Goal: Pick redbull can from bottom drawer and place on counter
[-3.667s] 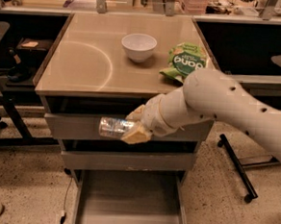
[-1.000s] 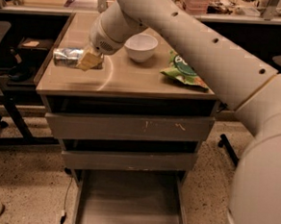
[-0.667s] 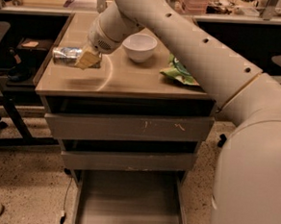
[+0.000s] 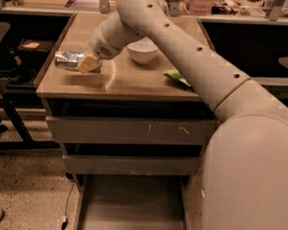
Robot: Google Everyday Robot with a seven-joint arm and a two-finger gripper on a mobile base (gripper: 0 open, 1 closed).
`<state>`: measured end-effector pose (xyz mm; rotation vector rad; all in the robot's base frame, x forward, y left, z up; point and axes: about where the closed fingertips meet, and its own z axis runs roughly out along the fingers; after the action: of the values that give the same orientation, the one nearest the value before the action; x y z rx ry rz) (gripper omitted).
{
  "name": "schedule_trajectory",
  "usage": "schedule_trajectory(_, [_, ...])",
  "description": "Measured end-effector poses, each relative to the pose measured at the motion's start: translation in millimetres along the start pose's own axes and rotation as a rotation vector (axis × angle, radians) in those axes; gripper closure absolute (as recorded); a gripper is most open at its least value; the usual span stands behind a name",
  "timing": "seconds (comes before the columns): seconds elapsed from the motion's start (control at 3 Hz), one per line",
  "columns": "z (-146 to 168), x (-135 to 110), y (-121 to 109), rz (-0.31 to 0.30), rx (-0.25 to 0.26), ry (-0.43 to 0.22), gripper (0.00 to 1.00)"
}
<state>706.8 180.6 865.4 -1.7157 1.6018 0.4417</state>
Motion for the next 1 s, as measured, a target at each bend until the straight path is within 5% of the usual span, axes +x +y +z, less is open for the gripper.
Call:
schedule_trajectory(0.33, [19.6,2.2,-2.8,0.013,-0.018,-0.003,1.00])
schedule_trajectory(1.0, [20.3,2.1,-2.7,0.013,-0.018,-0.004,0.59])
